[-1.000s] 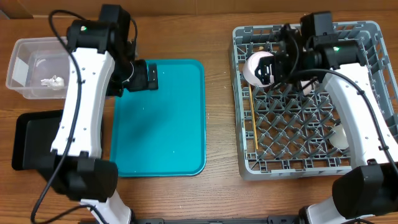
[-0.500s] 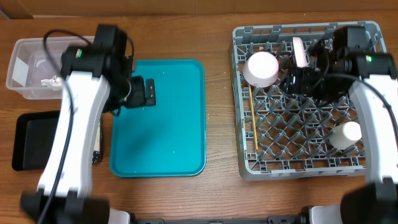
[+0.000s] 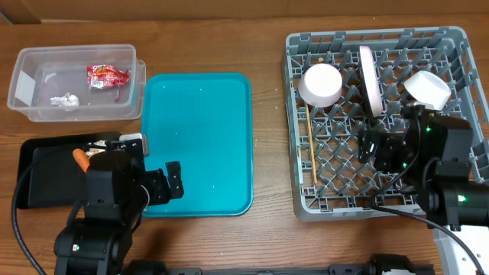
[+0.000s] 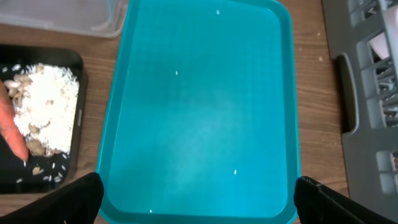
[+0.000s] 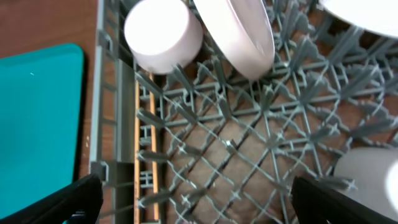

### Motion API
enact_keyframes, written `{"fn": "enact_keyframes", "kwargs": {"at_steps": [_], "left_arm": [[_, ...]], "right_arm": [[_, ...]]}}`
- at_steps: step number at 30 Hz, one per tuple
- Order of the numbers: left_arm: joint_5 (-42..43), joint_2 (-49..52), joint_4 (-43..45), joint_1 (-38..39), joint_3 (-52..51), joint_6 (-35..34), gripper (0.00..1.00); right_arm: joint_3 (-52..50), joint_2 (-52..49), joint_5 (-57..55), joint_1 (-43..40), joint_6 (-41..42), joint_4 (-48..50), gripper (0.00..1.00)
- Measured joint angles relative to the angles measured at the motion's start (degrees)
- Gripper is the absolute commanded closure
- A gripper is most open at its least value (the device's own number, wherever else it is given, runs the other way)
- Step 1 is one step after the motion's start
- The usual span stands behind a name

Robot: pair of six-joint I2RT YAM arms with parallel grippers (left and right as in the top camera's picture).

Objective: Sort waste into correct bins and load items into the dishwasher

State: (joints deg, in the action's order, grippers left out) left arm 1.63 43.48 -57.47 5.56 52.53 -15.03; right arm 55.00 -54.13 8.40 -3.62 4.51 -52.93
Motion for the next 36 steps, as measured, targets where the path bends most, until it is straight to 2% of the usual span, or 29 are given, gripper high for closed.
{"fn": "enact_keyframes", "kwargs": {"at_steps": [17,24,26,32,36], "left_arm": [[0.0,2.7,-1.2,0.0,-0.4,0.0,0.00],[0.0,3.5,-1.2,0.0,-0.4,0.0,0.00],[0.0,3.7,-1.2,0.0,-0.4,0.0,0.00],[0.0,3.8,-1.2,0.0,-0.4,0.0,0.00],[0.0,3.8,-1.2,0.0,-0.5,0.0,0.00]], "right_arm": [[-0.1,-7.9,-1.2,0.0,0.2,-0.6,0.00],[-0.1,-7.9,-1.2,0.0,0.2,-0.6,0.00],[-0.2,-6.3,-1.7,0.4,0.2,-0.6,0.00],[-0.7,7.9,-2.7,1.9,0.2,1.9,0.00],[-8.0,21.0,-2.8,3.1,0.1,10.9,0.00]]}}
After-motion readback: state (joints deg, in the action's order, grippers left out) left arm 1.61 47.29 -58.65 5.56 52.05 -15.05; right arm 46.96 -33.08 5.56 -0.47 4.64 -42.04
